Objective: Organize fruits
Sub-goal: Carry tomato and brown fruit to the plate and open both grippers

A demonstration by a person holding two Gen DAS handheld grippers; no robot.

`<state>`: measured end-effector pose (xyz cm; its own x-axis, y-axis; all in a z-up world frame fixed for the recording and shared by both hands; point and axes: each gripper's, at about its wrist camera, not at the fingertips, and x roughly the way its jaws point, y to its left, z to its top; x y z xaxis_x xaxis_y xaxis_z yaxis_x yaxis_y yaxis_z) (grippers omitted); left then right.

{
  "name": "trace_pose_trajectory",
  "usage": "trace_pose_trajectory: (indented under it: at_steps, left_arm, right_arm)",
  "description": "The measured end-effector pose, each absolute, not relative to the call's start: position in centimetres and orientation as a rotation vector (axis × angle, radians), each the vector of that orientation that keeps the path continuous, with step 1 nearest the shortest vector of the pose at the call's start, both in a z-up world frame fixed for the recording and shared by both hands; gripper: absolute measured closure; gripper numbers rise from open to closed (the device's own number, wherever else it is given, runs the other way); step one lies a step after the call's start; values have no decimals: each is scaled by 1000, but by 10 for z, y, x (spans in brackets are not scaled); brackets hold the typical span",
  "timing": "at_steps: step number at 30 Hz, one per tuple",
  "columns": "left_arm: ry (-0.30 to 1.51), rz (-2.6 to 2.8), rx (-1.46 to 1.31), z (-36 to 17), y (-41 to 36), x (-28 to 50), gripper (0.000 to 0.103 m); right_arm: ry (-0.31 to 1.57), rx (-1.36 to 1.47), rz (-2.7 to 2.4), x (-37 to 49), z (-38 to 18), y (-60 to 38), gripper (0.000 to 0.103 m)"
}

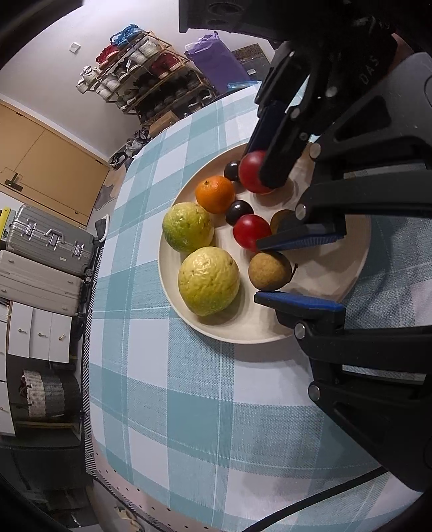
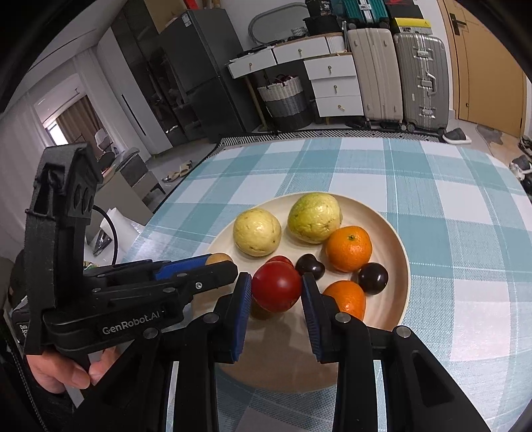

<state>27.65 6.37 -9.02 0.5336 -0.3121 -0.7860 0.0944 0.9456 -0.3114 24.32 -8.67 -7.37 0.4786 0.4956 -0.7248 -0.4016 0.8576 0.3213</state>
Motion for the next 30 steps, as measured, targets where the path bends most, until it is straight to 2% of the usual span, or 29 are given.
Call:
trace_pose_trajectory:
  at_steps: [10,11,14,15,19,23,26,28,30]
  left_arm:
    - [977,-269,-257,-95,60,283,81]
    - [980,-274,-260,-96,59,283,81]
    - [981,-280,-258,-95,58,283,81]
    - [977,-279,-257,-94,58,282,81]
    - [967,-283,-249,-87,59,280,75]
    - [947,-261,-233,-76,63,271,73]
    - [937,-220,-224,-68,68,262,66]
    - [928,-193,-222,-63,71,254,65]
    - [914,-184,-223,-59,75,244,63]
  right_arm:
    - [912,113,533,253,-79,-89,71]
    - [913,115,532,254,-79,-89,70]
    - [903,131,547,254,-79,-90,51]
    - [889,131,546,252,-76,-91,48]
    - [845,132,554,247,-66,-93,48]
    - [820,159,542,241,-57,-101,40]
    - [800,171,529,235,-50,-107,40]
    - [793,179,523,231,-46,-111,39]
    - [784,186,512,225,-41,-116,32]
